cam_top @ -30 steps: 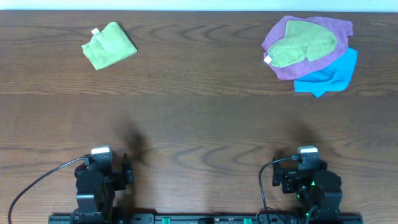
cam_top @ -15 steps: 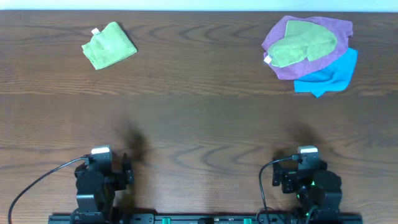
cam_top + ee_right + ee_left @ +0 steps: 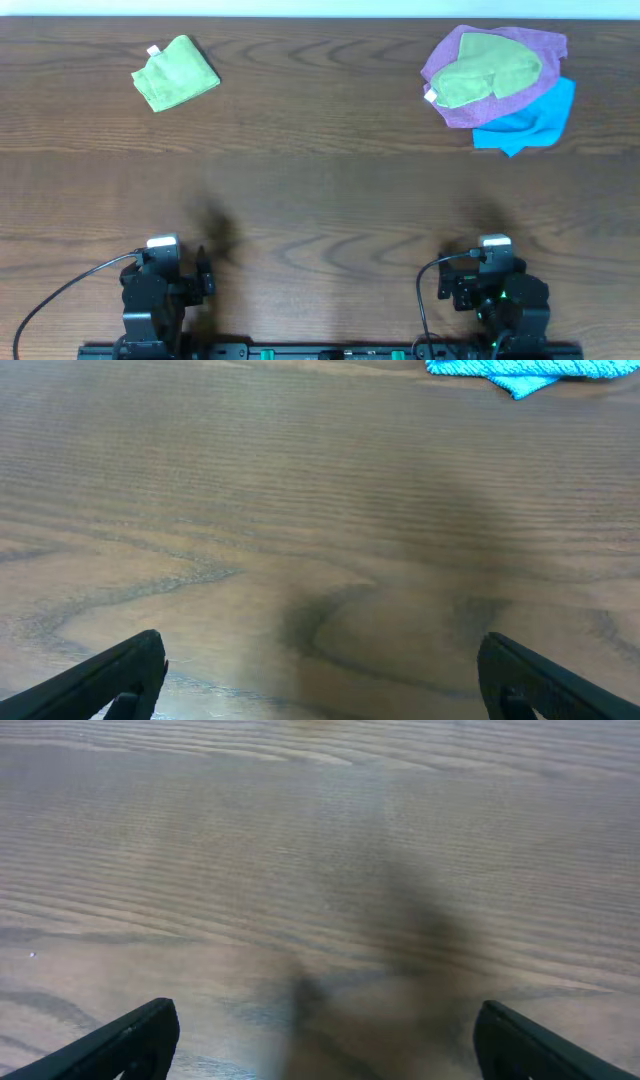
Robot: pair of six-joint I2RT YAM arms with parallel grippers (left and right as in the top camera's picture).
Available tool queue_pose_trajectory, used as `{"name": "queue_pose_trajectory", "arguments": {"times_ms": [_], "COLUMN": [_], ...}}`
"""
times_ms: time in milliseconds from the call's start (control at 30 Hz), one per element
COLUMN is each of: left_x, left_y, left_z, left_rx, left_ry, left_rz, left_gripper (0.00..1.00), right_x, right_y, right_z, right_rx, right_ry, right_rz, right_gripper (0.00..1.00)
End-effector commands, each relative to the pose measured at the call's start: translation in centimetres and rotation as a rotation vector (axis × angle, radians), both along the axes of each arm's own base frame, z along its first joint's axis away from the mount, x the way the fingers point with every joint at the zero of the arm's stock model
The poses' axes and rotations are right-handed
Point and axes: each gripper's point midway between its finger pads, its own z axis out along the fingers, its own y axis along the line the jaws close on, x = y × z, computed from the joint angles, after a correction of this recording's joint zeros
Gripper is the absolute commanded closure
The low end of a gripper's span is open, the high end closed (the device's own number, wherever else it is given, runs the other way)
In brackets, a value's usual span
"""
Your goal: Fold the cloth
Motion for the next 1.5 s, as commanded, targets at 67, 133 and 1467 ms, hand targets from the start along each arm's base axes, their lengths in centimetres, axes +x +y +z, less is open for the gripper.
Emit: {"name": "queue_pose_trajectory", "arguments": {"times_ms": [67, 133, 1467], "left_x": [0.0, 0.0, 0.0], "left_y": [0.1, 0.1, 0.1], "left_z": [-0.1, -0.1, -0.1], "left_rx": [0.015, 0.015, 0.015], "left_ry": [-0.001, -0.001, -0.001], "left_rz": [-0.002, -0.002, -0.002], "left_gripper": [0.05, 0.05, 0.05], "right_x": [0.0, 0.0, 27.1], "right_y": [-0.3, -0.3, -7.2], "right_z": [-0.4, -0.4, 12.3], "right_rx": [-0.016, -0.016, 0.165], "right_ry": [-0.001, -0.001, 0.408], "right_rz": [-0.008, -0.008, -0.295], "right_gripper": [0.01, 0.01, 0.01]}}
